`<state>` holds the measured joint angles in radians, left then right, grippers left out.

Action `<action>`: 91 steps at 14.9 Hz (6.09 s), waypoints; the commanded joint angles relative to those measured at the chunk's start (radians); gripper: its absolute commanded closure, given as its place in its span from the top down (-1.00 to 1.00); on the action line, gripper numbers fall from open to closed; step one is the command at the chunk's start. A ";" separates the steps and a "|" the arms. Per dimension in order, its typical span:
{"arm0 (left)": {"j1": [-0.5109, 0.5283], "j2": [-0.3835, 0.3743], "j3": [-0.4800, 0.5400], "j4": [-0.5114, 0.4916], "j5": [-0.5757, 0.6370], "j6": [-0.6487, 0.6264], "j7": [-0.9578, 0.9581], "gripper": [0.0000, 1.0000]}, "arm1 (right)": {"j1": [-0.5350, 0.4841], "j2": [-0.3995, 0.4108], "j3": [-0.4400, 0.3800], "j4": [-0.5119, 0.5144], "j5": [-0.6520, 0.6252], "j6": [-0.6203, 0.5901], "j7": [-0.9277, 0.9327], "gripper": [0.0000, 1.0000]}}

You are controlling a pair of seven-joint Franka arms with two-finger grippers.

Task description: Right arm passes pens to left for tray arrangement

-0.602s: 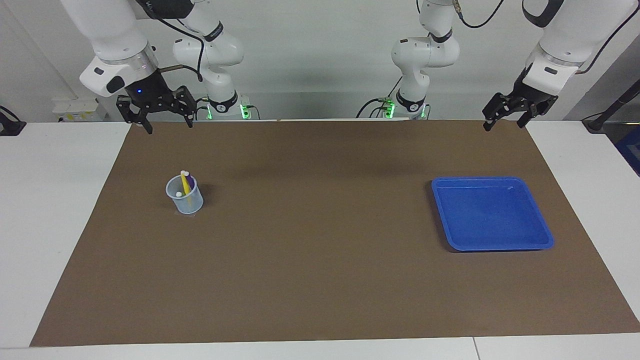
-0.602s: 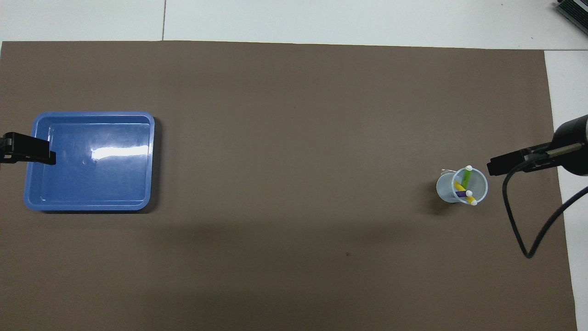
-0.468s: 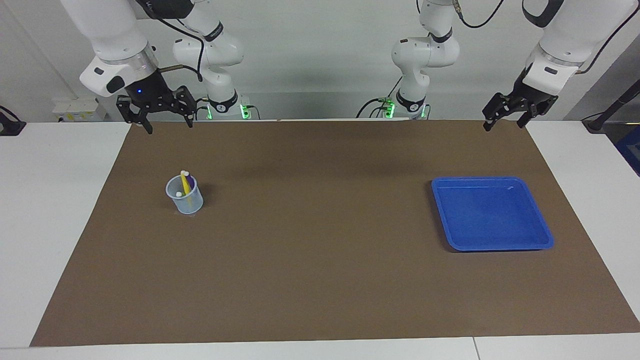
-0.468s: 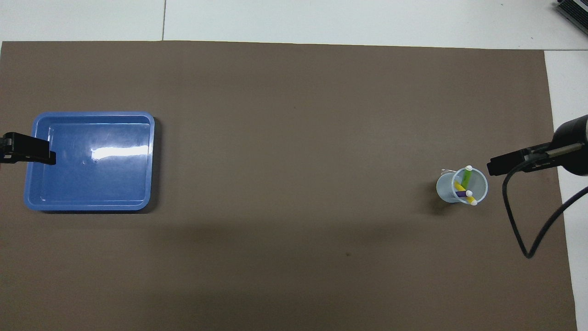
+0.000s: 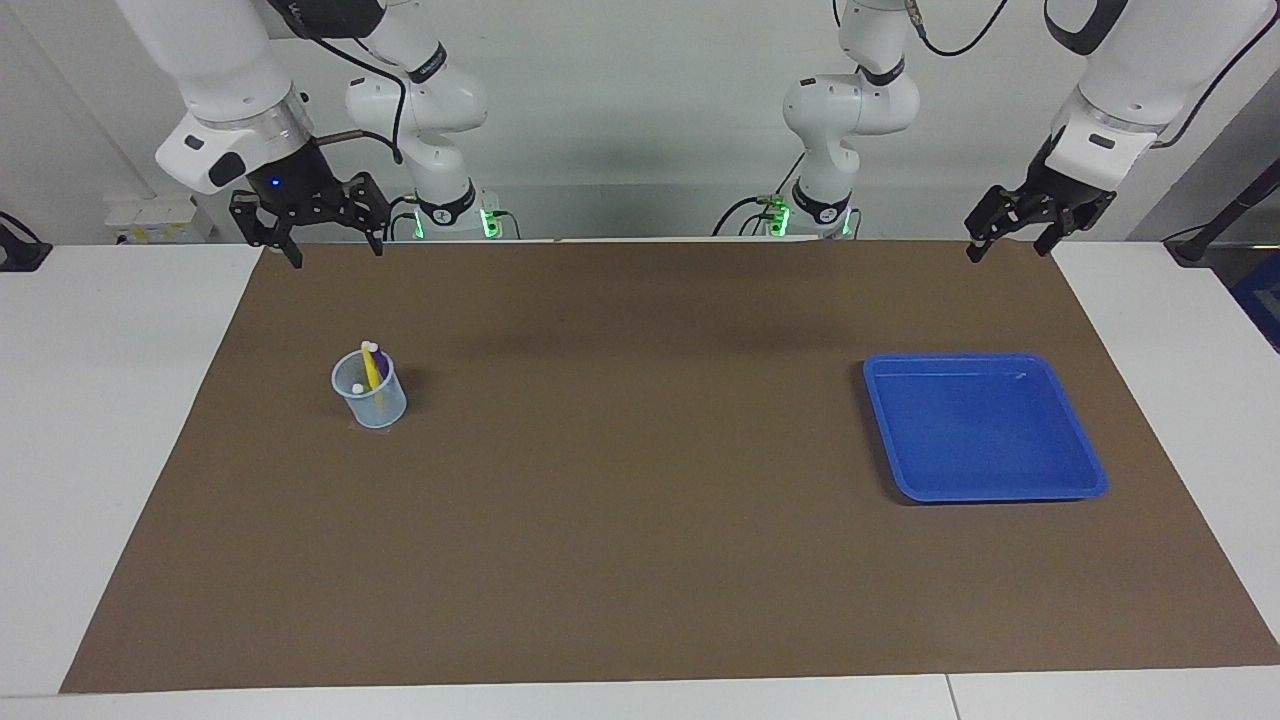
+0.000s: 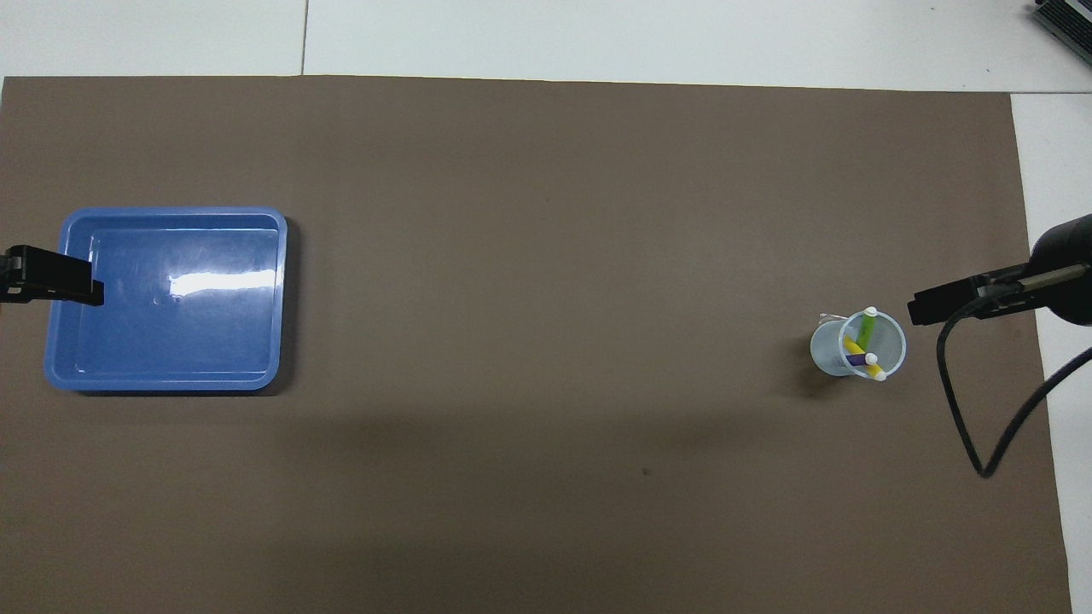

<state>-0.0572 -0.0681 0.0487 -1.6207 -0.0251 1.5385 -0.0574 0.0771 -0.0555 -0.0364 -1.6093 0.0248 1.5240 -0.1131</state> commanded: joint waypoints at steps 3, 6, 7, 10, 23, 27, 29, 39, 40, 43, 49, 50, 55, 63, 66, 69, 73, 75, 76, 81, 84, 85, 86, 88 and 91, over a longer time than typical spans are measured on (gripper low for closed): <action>0.005 -0.022 0.002 -0.021 0.008 0.011 0.011 1.00 | 0.012 0.002 -0.017 0.003 0.023 -0.002 0.016 1.00; 0.004 -0.022 0.003 -0.021 0.008 0.003 0.010 1.00 | 0.018 -0.001 -0.019 0.003 0.023 -0.010 0.016 1.00; 0.004 -0.024 0.003 -0.022 0.008 0.002 0.007 1.00 | 0.023 -0.004 -0.017 0.002 0.020 -0.014 0.015 1.00; 0.002 -0.025 0.003 -0.027 0.007 -0.005 0.002 1.00 | 0.026 -0.010 -0.014 -0.027 0.017 -0.001 0.009 1.00; -0.010 -0.032 -0.001 -0.027 0.007 -0.027 -0.010 1.00 | -0.008 -0.029 -0.016 -0.432 0.024 0.378 -0.852 0.96; -0.007 -0.047 -0.003 -0.057 0.007 -0.012 -0.070 1.00 | -0.031 -0.015 -0.016 -0.515 0.006 0.436 -1.016 0.73; -0.007 -0.047 -0.003 -0.059 0.007 -0.012 -0.071 1.00 | -0.034 -0.017 -0.017 -0.546 0.001 0.446 -1.063 0.42; -0.013 -0.087 -0.006 -0.129 -0.004 -0.044 -0.075 1.00 | -0.048 -0.017 -0.017 -0.555 -0.025 0.473 -1.027 0.03; -0.013 -0.102 -0.006 -0.152 -0.019 -0.043 -0.071 1.00 | -0.050 -0.017 -0.017 -0.564 -0.025 0.490 -1.027 0.02; 0.007 -0.148 0.005 -0.234 -0.137 -0.046 -0.064 1.00 | -0.051 -0.021 -0.017 -0.586 -0.025 0.510 -1.027 0.00; -0.010 -0.200 -0.010 -0.352 -0.295 0.058 -0.339 1.00 | -0.053 -0.020 -0.017 -0.600 -0.025 0.533 -1.030 -0.06; -0.019 -0.216 -0.015 -0.381 -0.347 0.109 -0.426 1.00 | -0.053 -0.021 -0.017 -0.606 -0.025 0.535 -1.030 -0.07; -0.113 -0.263 -0.021 -0.513 -0.495 0.368 -0.750 1.00 | -0.066 -0.024 -0.017 -0.612 -0.025 0.542 -1.039 -0.27; -0.135 -0.286 -0.023 -0.625 -0.713 0.512 -0.944 1.00 | -0.066 -0.015 -0.016 -0.589 -0.025 0.541 -1.033 -1.00; -0.188 -0.285 -0.024 -0.685 -0.740 0.618 -0.944 1.00 | -0.066 0.000 -0.017 -0.497 -0.025 0.490 -1.031 -1.00; -0.200 -0.269 -0.024 -0.712 -0.809 0.678 -0.943 1.00 | -0.073 -0.007 -0.017 -0.396 -0.023 0.411 -1.027 -1.00; -0.233 -0.234 -0.023 -0.728 -0.964 0.765 -0.944 1.00 | -0.059 -0.012 -0.005 -0.238 -0.013 0.250 -0.859 -1.00; -0.233 -0.234 -0.023 -0.728 -1.030 0.775 -0.944 1.00 | -0.034 -0.017 0.025 -0.222 0.000 0.213 -0.679 -1.00; -0.234 -0.234 -0.023 -0.728 -1.038 0.782 -0.944 1.00 | -0.025 -0.017 0.048 -0.219 0.039 0.214 -0.590 -1.00; -0.253 -0.233 -0.026 -0.723 -1.075 0.789 -1.002 1.00 | -0.014 -0.023 0.142 -0.221 0.311 0.255 -0.148 -1.00; -0.311 -0.231 -0.027 -0.723 -1.082 0.839 -1.131 1.00 | 0.061 -0.026 0.147 -0.239 0.408 0.338 0.028 -1.00; -0.343 -0.220 -0.027 -0.723 -1.084 0.873 -1.183 1.00 | 0.100 -0.035 0.147 -0.259 0.434 0.381 0.097 -1.00; -0.374 -0.219 -0.027 -0.726 -1.084 0.908 -1.225 1.00 | 0.143 -0.043 0.147 -0.280 0.461 0.443 0.157 -1.00; -0.432 -0.214 -0.026 -0.728 -1.084 0.959 -1.301 1.00 | 0.231 -0.055 0.147 -0.325 0.468 0.548 0.260 -1.00; -0.461 -0.208 -0.027 -0.728 -1.084 0.971 -1.335 1.00 | 0.309 -0.060 0.147 -0.345 0.471 0.628 0.352 -1.00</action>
<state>-0.4913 -0.2747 0.0111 -2.3369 -1.0891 2.4847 -1.3652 0.3599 -0.0791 0.1150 -1.9096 0.4652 2.1109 0.1937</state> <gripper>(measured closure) 0.000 0.828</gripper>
